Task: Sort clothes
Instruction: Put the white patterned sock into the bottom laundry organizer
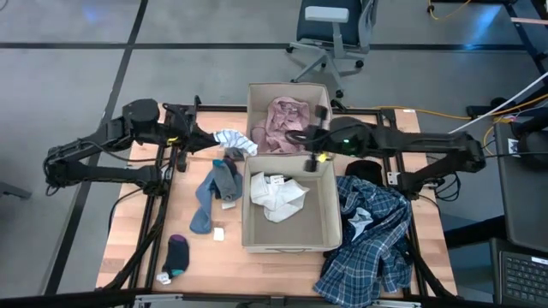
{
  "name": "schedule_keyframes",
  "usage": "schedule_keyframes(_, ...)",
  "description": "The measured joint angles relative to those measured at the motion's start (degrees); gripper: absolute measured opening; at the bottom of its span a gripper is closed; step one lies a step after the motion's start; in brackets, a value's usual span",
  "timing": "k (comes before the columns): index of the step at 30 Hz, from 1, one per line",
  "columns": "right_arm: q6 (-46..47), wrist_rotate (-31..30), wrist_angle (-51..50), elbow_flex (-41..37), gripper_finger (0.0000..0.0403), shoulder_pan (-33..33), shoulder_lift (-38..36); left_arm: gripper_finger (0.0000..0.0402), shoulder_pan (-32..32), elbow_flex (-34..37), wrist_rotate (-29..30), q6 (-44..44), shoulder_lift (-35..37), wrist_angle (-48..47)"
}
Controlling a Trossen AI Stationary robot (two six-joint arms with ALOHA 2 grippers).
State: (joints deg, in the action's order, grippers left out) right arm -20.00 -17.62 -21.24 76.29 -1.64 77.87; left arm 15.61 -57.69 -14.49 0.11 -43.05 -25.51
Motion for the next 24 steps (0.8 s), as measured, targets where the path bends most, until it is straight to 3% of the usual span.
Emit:
schedule_keyframes(7,5.7,-6.5,-21.6,0.0,0.0007,6.3,-9.3,0.0006,-7.2,2.5,-1.0,-1.2,-6.7,9.5)
schedule_keyframes(10,10.1,-9.3,-25.5,-1.8,0.0007,9.5,-13.0,0.0003,-10.0,2.9,-0.8,-1.2,-10.1,11.7)
schedule_keyframes(17,16.3,-14.4,-22.6,-14.5,0.0007,14.8,-22.8,0.0007,-16.2,2.9,1.1,1.8,-18.8,16.1)
schedule_keyframes(24,17.4,-14.8,-11.0,-28.3,0.0007,15.7,-28.7,0.0004,-19.0,2.9,11.9,3.6,-25.7,16.6)
